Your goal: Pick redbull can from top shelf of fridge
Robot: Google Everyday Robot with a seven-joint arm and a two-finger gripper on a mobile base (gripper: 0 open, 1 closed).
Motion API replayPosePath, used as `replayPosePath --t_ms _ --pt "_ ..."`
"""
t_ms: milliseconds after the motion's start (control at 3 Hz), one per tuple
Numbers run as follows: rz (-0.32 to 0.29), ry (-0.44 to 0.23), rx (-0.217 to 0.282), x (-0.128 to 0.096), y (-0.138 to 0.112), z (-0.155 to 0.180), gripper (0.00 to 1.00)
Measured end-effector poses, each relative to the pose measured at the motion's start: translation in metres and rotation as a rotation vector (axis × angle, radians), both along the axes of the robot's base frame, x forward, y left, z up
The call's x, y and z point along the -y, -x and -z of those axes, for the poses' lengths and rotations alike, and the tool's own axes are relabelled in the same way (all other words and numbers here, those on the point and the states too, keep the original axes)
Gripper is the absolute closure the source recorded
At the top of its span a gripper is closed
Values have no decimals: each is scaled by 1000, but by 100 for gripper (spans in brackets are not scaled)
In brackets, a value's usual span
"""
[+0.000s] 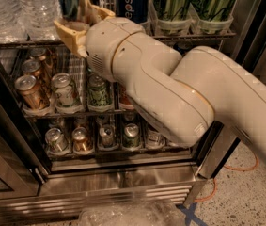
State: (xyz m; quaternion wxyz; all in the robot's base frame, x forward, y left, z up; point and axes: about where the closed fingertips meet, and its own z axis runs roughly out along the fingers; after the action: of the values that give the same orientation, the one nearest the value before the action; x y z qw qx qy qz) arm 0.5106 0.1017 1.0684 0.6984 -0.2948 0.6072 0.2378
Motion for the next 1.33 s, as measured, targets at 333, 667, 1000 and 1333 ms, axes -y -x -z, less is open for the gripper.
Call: replayPosePath --t_ms 333,667,1000,1333 --pt "6 27 -40 6 16 16 100" --pt "-32 26 -93 26 41 22 100" --pt "-93 18 -105 58 67 9 100" --pt "-101 126 -130 81 86 19 100"
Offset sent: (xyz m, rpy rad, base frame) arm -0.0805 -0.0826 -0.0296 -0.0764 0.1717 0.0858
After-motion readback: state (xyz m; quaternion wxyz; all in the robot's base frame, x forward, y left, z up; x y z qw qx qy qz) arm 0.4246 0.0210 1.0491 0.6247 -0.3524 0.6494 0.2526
